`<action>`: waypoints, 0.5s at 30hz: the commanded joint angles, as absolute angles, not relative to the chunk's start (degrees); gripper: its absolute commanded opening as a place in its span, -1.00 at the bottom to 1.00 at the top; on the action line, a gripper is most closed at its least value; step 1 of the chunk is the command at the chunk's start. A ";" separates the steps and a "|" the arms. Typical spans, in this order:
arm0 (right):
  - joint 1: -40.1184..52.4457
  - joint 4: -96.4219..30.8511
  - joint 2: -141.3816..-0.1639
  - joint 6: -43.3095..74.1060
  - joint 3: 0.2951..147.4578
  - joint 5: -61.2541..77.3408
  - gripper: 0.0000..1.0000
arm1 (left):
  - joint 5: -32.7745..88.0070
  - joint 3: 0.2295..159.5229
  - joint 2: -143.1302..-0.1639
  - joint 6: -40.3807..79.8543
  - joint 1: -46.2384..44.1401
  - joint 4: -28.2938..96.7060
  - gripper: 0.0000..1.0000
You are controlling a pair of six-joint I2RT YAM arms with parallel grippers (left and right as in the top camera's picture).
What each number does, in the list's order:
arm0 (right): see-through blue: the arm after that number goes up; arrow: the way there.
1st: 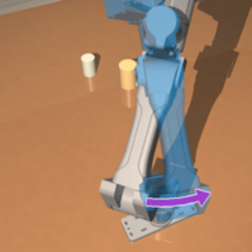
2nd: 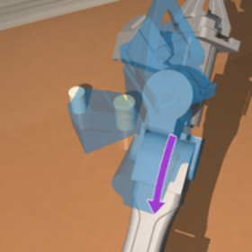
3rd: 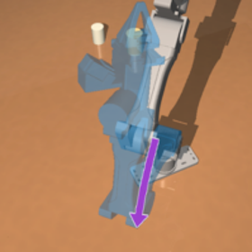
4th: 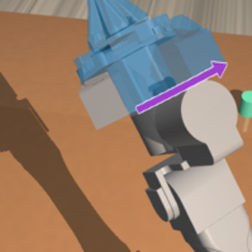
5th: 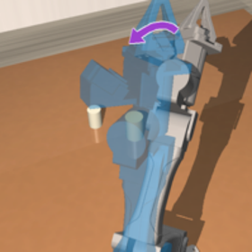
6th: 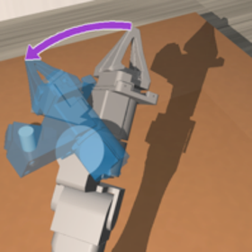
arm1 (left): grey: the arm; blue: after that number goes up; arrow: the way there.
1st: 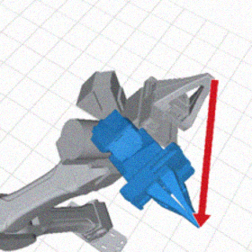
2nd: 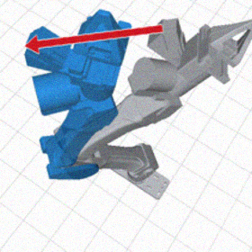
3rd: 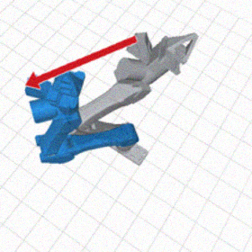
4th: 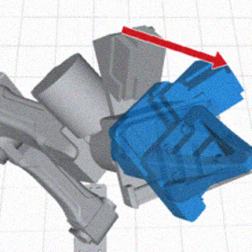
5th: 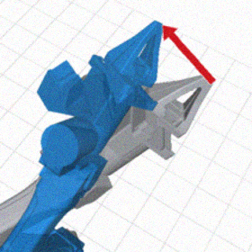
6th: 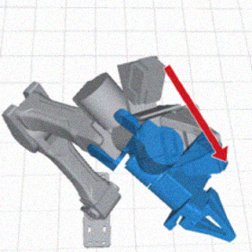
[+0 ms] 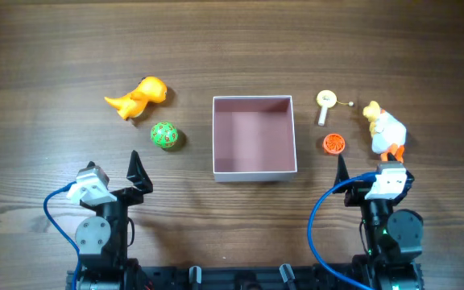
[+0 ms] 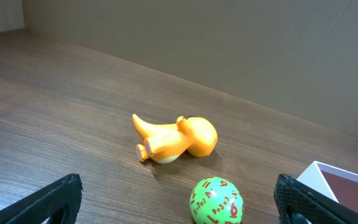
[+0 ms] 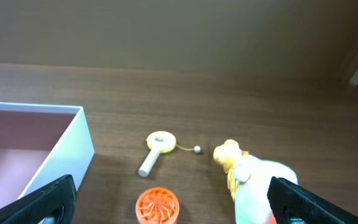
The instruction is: Pack container
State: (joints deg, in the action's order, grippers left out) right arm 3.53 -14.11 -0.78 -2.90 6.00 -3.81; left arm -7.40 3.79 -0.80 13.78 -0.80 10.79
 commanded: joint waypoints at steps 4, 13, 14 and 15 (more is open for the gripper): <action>3.31 -14.61 -0.43 -1.06 5.96 3.42 0.99 | -6.48 3.31 -0.38 12.60 -1.06 10.48 0.99; 3.31 -8.84 -2.11 13.93 7.64 9.93 0.99 | -6.48 3.29 -0.38 12.58 -1.06 10.48 0.99; 3.31 -8.93 -3.64 13.89 8.88 9.91 0.99 | -6.48 3.29 -0.38 12.58 -1.06 10.48 0.99; 3.29 -9.02 -5.69 13.28 10.52 9.80 0.99 | -6.48 3.29 -0.38 12.60 -1.06 10.48 0.99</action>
State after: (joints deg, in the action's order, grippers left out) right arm 3.53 -9.06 -1.61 7.86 6.20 8.84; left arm -7.40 3.79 -0.80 13.78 -0.80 10.68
